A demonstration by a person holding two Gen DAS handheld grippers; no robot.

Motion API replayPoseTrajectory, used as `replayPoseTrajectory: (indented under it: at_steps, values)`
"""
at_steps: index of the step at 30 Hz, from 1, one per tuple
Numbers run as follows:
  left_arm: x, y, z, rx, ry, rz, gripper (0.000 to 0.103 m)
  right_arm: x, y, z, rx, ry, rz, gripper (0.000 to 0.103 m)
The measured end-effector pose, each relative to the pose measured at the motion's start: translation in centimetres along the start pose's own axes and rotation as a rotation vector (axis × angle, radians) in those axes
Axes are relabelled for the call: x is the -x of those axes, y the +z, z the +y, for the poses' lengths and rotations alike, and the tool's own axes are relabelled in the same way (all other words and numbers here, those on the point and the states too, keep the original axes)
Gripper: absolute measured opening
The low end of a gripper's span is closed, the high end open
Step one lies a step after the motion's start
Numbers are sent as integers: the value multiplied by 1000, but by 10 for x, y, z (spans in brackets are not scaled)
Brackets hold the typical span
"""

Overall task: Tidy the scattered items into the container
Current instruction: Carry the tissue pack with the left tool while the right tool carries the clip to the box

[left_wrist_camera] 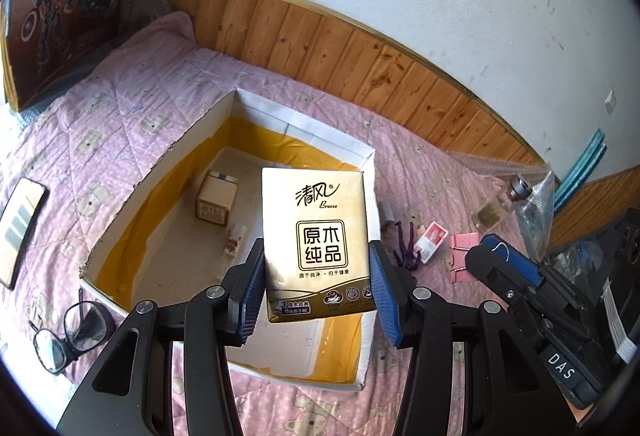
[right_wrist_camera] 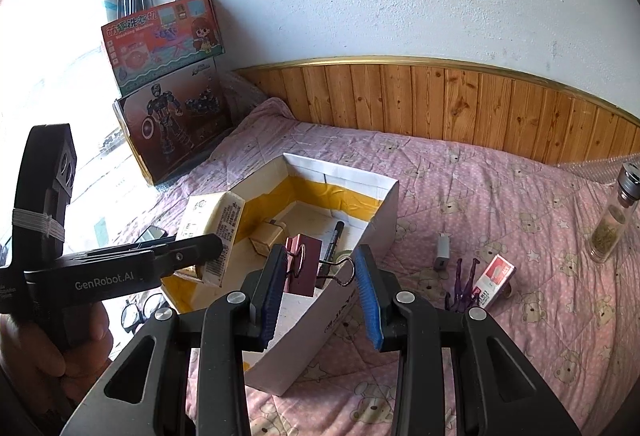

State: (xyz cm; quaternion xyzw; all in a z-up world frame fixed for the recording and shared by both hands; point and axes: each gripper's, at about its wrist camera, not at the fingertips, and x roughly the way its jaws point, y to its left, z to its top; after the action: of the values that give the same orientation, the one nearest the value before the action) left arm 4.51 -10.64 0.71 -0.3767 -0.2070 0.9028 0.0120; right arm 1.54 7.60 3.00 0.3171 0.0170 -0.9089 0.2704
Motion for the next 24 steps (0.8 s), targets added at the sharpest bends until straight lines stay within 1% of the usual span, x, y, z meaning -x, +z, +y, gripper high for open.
replayPoseTrajectory:
  at_steps: [13,24]
  values:
    - [-8,8,41,47,18,26,50,-34,-2,26,49,28,54,36]
    - [-22,9,60,47,62,66,50,-57,-8,45,97,49,98,36]
